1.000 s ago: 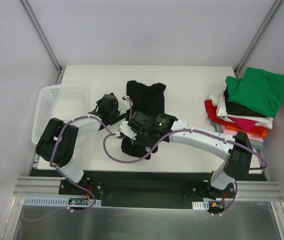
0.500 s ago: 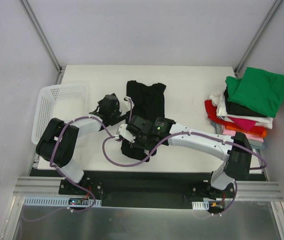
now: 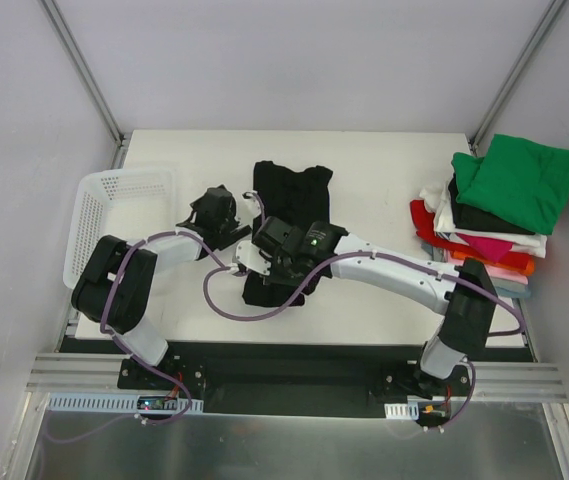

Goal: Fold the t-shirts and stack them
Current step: Fold the tshirt

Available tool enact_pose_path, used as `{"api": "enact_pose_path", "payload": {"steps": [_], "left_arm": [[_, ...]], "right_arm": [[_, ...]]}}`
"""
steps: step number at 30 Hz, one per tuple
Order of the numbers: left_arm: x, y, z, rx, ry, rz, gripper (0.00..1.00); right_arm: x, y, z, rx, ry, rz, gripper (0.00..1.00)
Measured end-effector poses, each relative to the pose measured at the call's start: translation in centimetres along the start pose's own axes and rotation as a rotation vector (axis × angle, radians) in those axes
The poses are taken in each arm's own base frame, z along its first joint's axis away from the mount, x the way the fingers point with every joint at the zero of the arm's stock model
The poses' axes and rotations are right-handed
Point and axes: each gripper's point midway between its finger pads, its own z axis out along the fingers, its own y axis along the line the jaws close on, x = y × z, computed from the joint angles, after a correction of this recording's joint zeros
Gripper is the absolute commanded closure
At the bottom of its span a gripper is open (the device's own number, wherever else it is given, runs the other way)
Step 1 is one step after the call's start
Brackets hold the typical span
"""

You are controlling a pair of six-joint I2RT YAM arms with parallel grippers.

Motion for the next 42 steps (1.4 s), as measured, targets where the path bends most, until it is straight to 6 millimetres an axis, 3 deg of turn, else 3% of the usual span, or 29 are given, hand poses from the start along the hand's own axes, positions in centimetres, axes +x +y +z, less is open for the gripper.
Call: {"api": "enact_pose_path", "payload": {"steps": [8, 14, 25, 42], "left_arm": [[1.8, 1.6, 0.0, -0.054, 0.057, -0.049, 0.01], [2.5, 2.4, -0.2, -0.086, 0.083, -0.055, 0.01], [2.7, 3.7, -0.7, -0.129, 0.085, -0.072, 0.01], [2.7, 3.8, -0.7, -0.133, 0.088, -0.074, 0.01]], "right_arm": [[0.2, -2.7, 2.9, -0.064, 0.044, -0.046, 0.99], [1.6, -4.3, 5.6, -0.112, 0.111, -0.053, 0.99], [3.5, -8.9, 6.2, -0.077, 0.158, 0.018, 0.99], [4.2, -13.0, 9.4, -0.068, 0.201, 0.042, 0.99]]}}
